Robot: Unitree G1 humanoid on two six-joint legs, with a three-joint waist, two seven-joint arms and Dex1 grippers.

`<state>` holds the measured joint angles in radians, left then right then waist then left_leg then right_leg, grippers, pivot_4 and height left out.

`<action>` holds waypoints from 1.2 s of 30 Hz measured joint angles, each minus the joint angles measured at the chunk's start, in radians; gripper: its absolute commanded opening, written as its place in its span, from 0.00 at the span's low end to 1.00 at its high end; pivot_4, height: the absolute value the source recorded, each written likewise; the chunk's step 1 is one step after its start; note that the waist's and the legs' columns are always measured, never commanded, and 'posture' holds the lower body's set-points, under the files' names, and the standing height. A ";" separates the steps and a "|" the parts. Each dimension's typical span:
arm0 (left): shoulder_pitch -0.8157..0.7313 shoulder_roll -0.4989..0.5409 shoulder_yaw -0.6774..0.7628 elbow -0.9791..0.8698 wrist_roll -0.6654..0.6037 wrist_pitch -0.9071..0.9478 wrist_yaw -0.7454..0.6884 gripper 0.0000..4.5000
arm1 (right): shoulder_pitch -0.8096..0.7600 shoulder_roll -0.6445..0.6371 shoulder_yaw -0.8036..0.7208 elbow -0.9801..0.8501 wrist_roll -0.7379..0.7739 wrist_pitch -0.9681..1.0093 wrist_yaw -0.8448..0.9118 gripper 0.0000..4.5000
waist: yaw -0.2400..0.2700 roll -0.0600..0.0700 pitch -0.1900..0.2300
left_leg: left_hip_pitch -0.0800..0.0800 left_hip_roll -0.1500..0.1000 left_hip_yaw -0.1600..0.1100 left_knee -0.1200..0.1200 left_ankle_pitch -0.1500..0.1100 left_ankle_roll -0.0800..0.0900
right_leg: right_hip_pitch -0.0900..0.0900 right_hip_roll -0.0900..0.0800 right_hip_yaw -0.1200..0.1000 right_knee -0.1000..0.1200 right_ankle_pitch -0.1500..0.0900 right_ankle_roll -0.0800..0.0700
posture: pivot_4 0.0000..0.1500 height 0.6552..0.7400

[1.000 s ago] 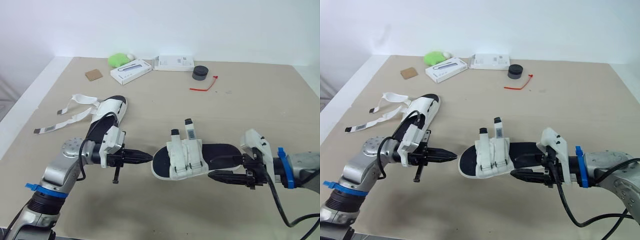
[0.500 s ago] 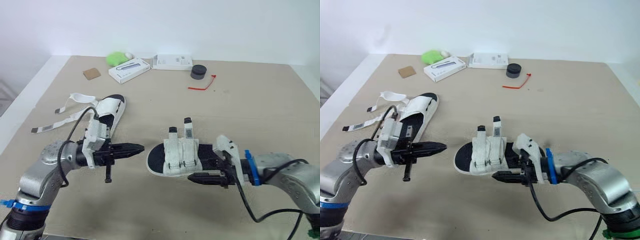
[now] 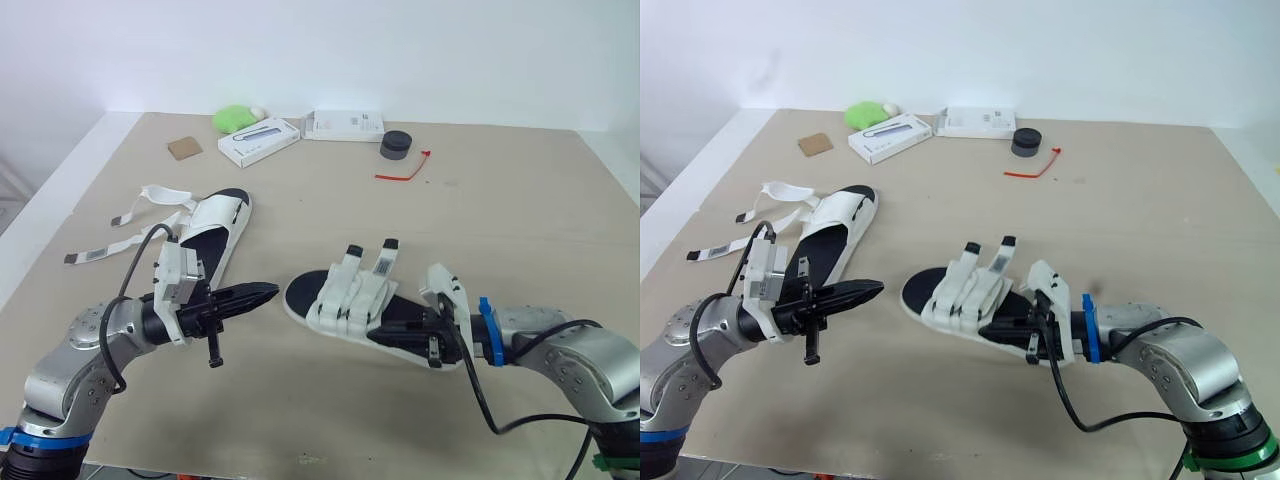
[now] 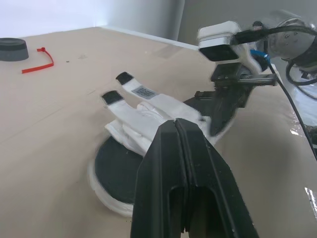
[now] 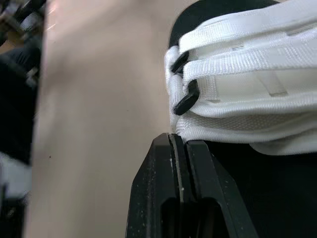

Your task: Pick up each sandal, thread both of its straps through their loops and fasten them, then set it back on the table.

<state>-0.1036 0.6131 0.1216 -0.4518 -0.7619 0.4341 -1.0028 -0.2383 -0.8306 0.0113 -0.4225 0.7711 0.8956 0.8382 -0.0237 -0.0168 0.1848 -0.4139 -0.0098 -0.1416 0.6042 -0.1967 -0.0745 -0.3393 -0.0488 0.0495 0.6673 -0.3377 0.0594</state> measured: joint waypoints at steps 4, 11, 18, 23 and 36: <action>0.010 -0.004 -0.003 0.001 0.016 -0.022 -0.008 0.00 | -0.081 0.035 -0.117 0.129 -0.041 0.002 -0.151 0.01 | 0.000 0.002 0.001 | 0.000 0.000 0.001 0.000 0.003 -0.001 | -0.001 0.000 0.001 0.000 0.004 0.001 | 1.00 1.00; 0.019 -0.020 -0.005 0.013 0.021 -0.042 0.001 0.00 | -0.227 0.046 -0.204 0.368 -0.282 0.074 -0.478 0.01 | -0.005 0.002 0.001 | -0.001 0.002 0.005 -0.002 0.005 -0.001 | -0.005 0.002 0.007 0.002 0.006 0.000 | 1.00 1.00; 0.006 -0.044 -0.031 0.020 0.037 -0.040 0.026 0.00 | -0.291 0.234 -0.334 0.316 -0.286 0.265 -0.685 0.01 | -0.006 0.001 0.001 | 0.000 0.005 0.007 -0.001 0.008 -0.001 | -0.008 0.006 0.009 0.007 0.008 -0.002 | 1.00 1.00; -0.001 -0.047 -0.044 0.020 0.037 -0.034 0.039 0.00 | -0.290 0.294 -0.340 0.246 -0.288 0.335 -0.733 0.16 | -0.007 0.002 0.001 | 0.002 0.006 0.008 -0.001 0.009 0.001 | -0.010 0.007 0.012 0.014 0.008 -0.002 | 1.00 1.00; -0.083 -0.048 -0.074 0.042 0.034 0.013 0.058 0.00 | -0.267 0.176 -0.412 0.225 -0.200 0.461 -0.560 0.93 | -0.009 0.004 0.002 | 0.001 0.006 0.012 -0.002 0.010 0.002 | -0.012 0.007 0.015 0.014 0.008 -0.002 | 1.00 1.00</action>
<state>-0.1868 0.5654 0.0471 -0.4102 -0.7275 0.4475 -0.9448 -0.5056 -0.6550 -0.4004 -0.1977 0.5715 1.3569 0.2785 -0.0326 -0.0132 0.1867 -0.4130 -0.0041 -0.1294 0.6026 -0.1871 -0.0725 -0.3513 -0.0419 0.0644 0.6813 -0.3293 0.0570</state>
